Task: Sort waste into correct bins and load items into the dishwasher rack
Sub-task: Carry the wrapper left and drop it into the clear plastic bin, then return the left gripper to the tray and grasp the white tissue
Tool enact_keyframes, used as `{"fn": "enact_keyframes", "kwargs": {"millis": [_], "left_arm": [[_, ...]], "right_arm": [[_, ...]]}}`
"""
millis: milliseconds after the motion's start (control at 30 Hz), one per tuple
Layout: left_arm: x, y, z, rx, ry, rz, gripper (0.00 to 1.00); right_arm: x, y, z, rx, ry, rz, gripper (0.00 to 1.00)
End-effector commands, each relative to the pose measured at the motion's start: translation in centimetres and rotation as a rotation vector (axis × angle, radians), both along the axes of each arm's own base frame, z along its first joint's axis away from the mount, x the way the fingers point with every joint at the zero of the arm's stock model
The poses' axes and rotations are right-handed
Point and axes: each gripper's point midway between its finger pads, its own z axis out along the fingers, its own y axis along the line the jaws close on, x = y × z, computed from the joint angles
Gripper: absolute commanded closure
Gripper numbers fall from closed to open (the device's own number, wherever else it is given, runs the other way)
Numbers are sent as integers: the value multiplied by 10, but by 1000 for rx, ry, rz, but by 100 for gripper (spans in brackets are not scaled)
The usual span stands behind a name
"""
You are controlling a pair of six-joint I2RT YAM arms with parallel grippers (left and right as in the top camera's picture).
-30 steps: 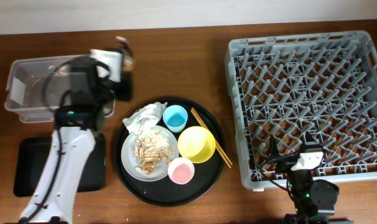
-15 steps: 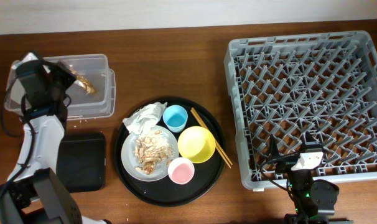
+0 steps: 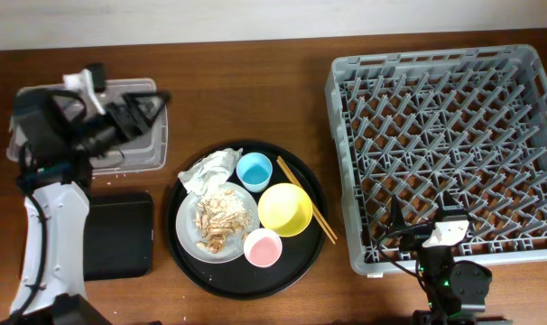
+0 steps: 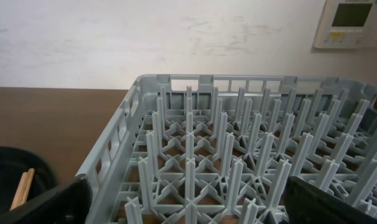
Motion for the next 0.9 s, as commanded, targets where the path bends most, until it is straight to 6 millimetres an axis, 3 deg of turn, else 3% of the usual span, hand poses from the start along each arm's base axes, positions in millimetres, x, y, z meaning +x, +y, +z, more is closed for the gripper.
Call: {"fn": "enact_keyframes", "kwargs": {"millis": [0,67,167,200,233,267,433,600,800,867], "left_arm": [[-23,-7,-26,263,52,48,1],[-38,4,-41,426,148,154,1],[-58,-8,-26,491,128,163,1],[-64,-9,-31,491,158,153,8],[-70,-10,-39,495,197,139,30],[-75,-12,-49,518,213,106,34],[-97,-31,-115,625,360,-25,34],[-92,-30,-167,805,527,41,33],[-70,-38,-194,816,519,29,35],[-65,-39,-200,821,511,23,44]], "right_arm": [[0,0,-3,-6,6,-3,2],[0,0,-3,-6,6,-3,1],[0,0,-3,-7,6,-3,1],[0,0,-3,-6,6,-3,1],[0,0,-3,-6,6,-3,1],[0,0,-3,-6,6,-3,1],[0,0,-3,-7,6,-3,1],[0,0,-3,-6,6,-3,1],[0,0,-3,-7,6,-3,1],[0,0,-3,-7,6,-3,1]]}}
